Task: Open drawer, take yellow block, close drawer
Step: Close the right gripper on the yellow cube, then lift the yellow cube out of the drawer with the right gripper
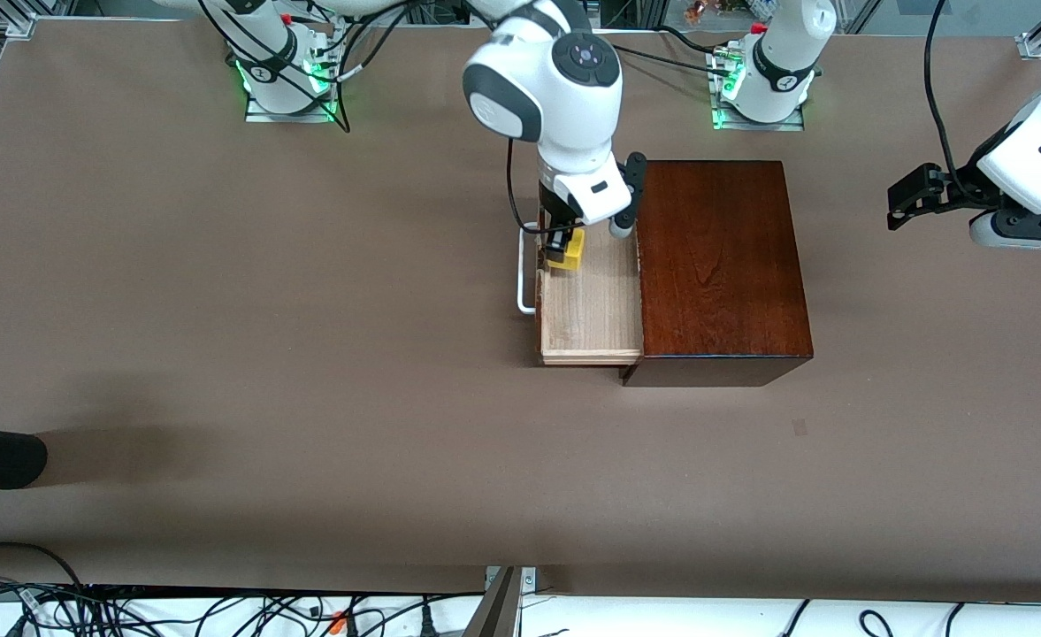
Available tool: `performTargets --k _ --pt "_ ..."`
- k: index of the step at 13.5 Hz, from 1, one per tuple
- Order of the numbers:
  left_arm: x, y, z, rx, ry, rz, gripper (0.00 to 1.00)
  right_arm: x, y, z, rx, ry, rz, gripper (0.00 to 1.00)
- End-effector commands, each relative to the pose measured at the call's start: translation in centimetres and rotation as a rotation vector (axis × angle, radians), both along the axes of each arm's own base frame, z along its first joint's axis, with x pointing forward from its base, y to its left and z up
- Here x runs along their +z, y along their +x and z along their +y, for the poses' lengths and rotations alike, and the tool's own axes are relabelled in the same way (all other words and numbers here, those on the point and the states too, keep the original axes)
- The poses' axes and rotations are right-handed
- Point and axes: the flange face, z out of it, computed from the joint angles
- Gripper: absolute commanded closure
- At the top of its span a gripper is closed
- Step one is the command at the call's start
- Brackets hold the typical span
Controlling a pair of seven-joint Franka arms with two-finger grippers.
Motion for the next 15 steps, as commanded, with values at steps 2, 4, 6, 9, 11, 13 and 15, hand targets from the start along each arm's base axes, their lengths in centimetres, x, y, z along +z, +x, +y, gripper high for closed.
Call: performTargets --k 2,4,6,9,11,13,15 --pt "0.4 -0.2 -0.2 -0.026 0.002 -0.008 0.0 8.3 3.7 -6.9 -0.13 0.053 0.027 1.0" --pt "0.4 -0.2 -0.3 -0.029 0.002 -0.01 0.0 11.6 6.2 -11.3 -0.165 0.095 0.04 1.0" --pt "0.3 -0.2 -0.7 -0.035 0.001 -0.007 0.0 13.4 8.9 -17.0 -0.167 0.108 0.102 1.0" --pt "0.2 -0.2 -2.2 -0.05 -0.057 -0.002 0.0 16.3 11.7 -25.5 -0.2 0.125 0.147 1.0" --pt "0.9 0.0 -3.9 -0.083 -0.06 -0.019 0.0 17.4 13.3 -30.2 -0.278 0.124 0.141 1.0" --pt "1.2 0.1 -5.1 -0.103 -0.063 -0.026 0.0 17.7 14.3 -33.7 -0.358 0.103 0.132 1.0" --pt "1.1 0.0 -6.3 -0.124 -0.071 -0.025 0.0 17.5 14.1 -35.7 -0.48 0.077 0.16 1.0"
